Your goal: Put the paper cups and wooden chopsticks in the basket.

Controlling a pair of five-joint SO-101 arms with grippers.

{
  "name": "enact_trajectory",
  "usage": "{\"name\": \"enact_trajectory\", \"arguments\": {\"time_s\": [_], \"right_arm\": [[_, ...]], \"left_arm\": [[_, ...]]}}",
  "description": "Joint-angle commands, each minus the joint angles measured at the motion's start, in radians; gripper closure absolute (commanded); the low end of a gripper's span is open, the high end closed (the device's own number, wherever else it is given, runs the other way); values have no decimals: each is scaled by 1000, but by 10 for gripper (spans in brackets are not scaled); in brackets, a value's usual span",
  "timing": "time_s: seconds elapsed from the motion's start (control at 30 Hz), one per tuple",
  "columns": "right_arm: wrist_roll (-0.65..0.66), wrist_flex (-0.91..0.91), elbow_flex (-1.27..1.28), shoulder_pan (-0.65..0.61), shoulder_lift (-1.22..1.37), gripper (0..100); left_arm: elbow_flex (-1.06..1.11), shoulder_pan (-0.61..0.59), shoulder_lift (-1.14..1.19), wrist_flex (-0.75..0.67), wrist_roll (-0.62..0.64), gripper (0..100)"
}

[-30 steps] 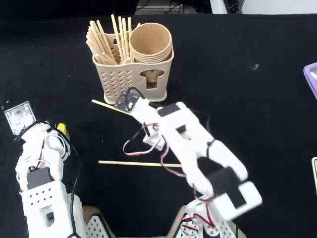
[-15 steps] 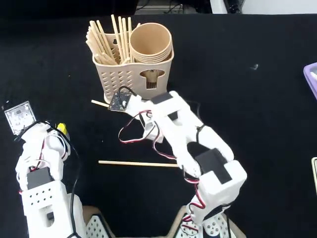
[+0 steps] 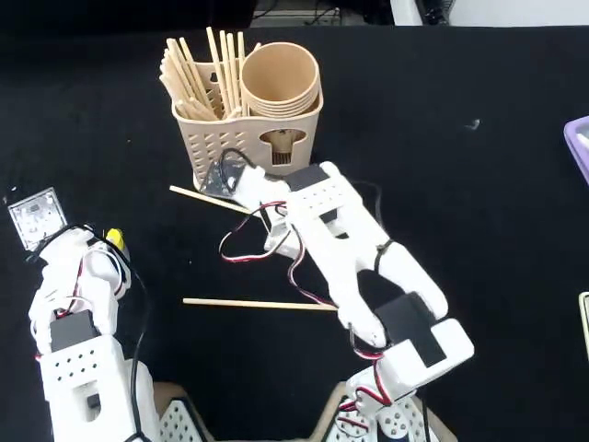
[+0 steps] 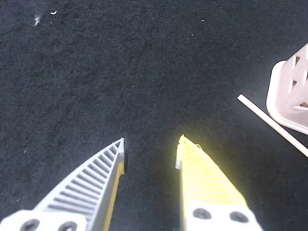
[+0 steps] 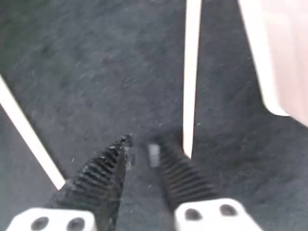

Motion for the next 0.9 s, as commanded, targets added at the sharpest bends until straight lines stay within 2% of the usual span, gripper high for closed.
{"name": "enact_trajectory", "arguments": {"time_s": [0.0, 0.33, 0.4, 0.47, 0.67, 0.87], "right_arm": [[-23, -61, -44, 12, 33, 754], [12, -100, -140, 9, 223, 810], [11, -97, -125, 6, 222, 881], [11, -80, -117, 9, 205, 994], [17, -20, -15, 29, 21, 988], [21, -14, 239, 26, -305, 988]], "left_arm": [[-8, -2, -14, -17, 0, 823], [-8, -2, -15, -17, 0, 823], [-8, -2, -15, -17, 0, 823], [-8, -2, -15, -17, 0, 823], [-8, -2, -15, -17, 0, 823], [-8, -2, -15, -17, 0, 823]]}}
